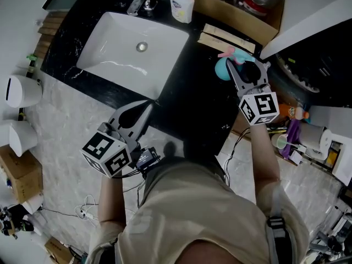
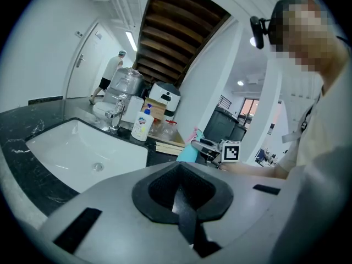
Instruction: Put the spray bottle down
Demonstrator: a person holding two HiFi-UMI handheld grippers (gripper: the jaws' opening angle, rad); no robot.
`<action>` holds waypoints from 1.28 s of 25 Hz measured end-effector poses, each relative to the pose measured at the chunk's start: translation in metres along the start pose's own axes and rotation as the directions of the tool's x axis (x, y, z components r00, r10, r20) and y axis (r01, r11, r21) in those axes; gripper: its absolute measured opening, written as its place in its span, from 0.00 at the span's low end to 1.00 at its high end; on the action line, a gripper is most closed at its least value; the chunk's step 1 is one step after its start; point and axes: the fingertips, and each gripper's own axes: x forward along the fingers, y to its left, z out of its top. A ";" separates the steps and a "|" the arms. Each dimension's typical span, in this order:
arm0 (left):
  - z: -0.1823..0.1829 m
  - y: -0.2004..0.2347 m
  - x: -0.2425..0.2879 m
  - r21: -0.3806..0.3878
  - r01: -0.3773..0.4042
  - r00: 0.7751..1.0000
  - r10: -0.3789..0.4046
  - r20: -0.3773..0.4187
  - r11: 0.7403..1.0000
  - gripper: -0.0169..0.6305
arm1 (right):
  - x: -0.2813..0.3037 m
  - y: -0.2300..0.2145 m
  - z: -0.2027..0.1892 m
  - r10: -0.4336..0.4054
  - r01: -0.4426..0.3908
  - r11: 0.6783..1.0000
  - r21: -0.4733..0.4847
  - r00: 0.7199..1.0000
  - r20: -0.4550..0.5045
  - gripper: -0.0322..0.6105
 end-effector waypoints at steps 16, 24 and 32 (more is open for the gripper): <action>0.001 0.004 -0.019 0.001 0.001 0.999 -0.001 0.033 1.000 0.04 | -0.030 0.000 0.003 -0.074 0.076 0.994 0.076 0.997 -0.036 0.37; -0.003 0.000 -0.031 0.008 0.013 0.999 -0.013 0.050 1.000 0.04 | -0.048 0.015 -0.001 -0.107 0.113 0.984 0.135 0.993 -0.052 0.37; -0.011 -0.007 -0.058 0.018 0.012 0.997 -0.013 0.078 1.000 0.04 | -0.060 0.051 0.002 -0.072 0.079 0.984 0.160 0.996 -0.049 0.37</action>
